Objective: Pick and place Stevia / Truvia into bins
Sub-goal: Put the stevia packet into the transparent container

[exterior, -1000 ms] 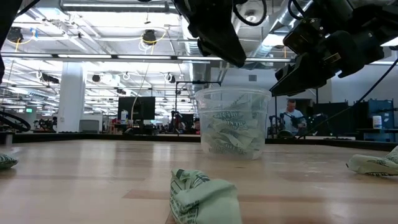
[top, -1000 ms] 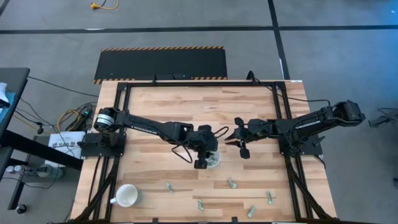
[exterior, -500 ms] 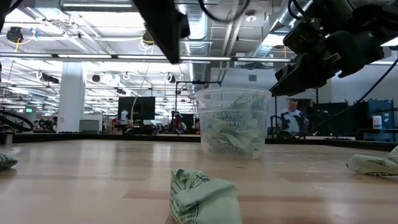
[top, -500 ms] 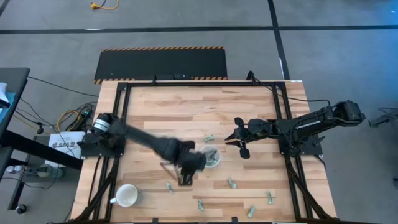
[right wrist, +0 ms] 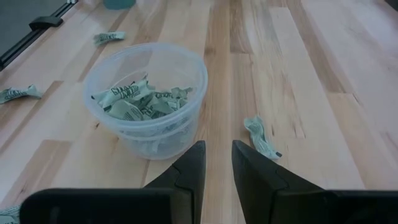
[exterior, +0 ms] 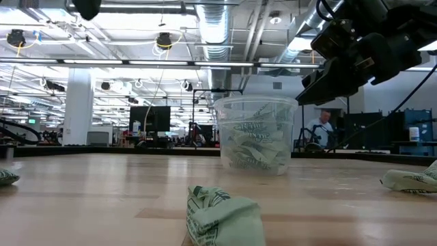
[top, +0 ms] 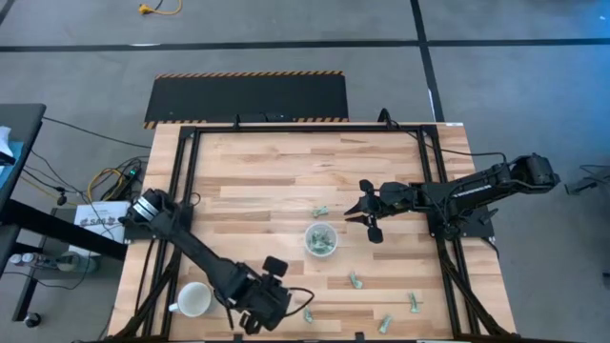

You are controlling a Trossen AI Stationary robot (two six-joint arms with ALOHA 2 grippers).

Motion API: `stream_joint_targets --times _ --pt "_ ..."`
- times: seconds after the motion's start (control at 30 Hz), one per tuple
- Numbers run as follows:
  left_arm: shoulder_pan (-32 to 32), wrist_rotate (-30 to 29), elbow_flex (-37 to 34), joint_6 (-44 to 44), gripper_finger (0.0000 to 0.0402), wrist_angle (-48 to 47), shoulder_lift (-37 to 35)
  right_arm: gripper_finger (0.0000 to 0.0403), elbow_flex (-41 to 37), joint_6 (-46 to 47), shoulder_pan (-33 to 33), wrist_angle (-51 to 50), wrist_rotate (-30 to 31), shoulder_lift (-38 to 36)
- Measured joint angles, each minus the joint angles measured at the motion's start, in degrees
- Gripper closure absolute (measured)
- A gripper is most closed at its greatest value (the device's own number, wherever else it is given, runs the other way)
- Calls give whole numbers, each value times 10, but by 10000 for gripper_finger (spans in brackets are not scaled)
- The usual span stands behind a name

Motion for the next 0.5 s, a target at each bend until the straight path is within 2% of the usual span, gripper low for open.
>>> stream_joint_targets --times 0.23,0.5 --pt "0 32 0 0 287 -10 42 332 0 0 0 3 0 0" --pt "2 42 0 8 287 -97 76 332 0 0 0 6 0 0"
